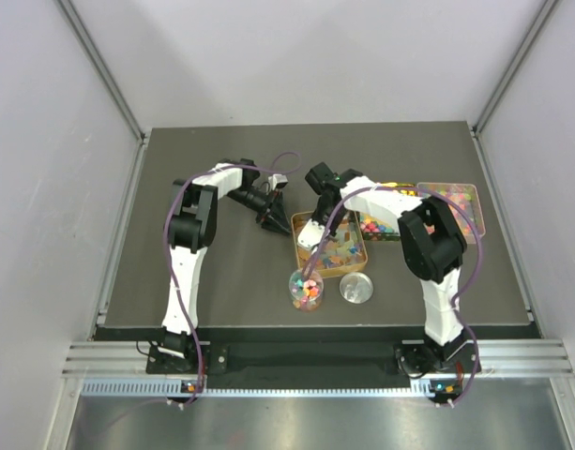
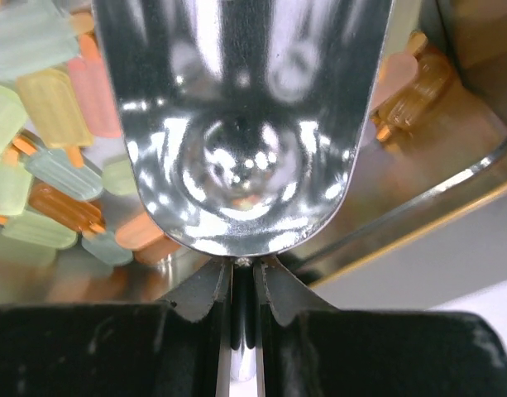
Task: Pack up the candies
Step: Scoop the fake candies from the storage box.
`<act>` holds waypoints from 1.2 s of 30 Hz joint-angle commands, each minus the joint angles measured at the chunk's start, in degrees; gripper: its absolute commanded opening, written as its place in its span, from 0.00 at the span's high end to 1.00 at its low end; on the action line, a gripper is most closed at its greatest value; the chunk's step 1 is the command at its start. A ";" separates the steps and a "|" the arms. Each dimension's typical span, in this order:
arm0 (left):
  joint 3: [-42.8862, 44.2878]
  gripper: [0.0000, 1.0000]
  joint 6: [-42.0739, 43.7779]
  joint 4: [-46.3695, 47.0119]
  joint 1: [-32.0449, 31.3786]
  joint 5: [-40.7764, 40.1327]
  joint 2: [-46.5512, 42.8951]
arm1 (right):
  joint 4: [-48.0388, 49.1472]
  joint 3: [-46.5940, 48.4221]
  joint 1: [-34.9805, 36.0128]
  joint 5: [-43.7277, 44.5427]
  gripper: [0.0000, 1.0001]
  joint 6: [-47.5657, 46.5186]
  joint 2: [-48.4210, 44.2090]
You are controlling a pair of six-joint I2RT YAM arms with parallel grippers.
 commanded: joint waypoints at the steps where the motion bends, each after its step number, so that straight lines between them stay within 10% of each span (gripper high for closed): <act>1: 0.83 0.71 1.55 2.68 0.28 1.91 -1.01 | -11.49 5.92 -1.57 -7.02 1.00 -6.50 5.39; 21: -2.60 0.67 10.60 -4.00 8.37 -5.11 -8.12 | -16.36 10.78 -7.54 -8.61 1.00 -5.72 1.36; 36: -7.70 0.59 11.23 -0.84 8.37 -24.63 -24.38 | -13.90 4.74 -2.72 -2.12 1.00 4.39 -16.48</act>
